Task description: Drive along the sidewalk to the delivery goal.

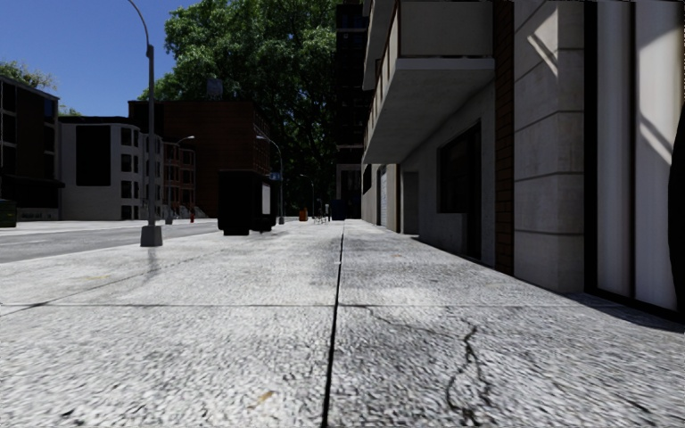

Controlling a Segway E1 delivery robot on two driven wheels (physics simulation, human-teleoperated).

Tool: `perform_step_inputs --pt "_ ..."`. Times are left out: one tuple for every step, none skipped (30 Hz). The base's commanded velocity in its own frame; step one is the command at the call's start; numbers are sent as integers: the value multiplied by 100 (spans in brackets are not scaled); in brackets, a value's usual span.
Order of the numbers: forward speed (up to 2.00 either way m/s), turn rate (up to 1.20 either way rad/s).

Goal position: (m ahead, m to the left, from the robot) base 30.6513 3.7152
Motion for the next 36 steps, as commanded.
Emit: perform_step_inputs --pt "200 0" --pt "200 0" --pt "200 0" --pt "200 0" --pt "200 0" --pt "200 0" --pt "200 0" --pt "200 0" --pt "200 0" --pt "200 0" --pt "200 0" --pt "200 0" --pt "200 0" --pt "200 0" --pt "200 0" --pt "200 0" --pt "200 0" --pt "200 0" --pt "200 0" --pt "200 0" --pt "200 0" --pt "200 0" --pt "200 0" --pt "200 0" --pt "200 0" --pt "200 0" --pt "200 0" --pt "200 0" --pt "200 0" --pt "200 0" --pt "200 0" --pt "200 0" --pt "200 0" --pt "200 0" --pt "200 0" --pt "200 0"
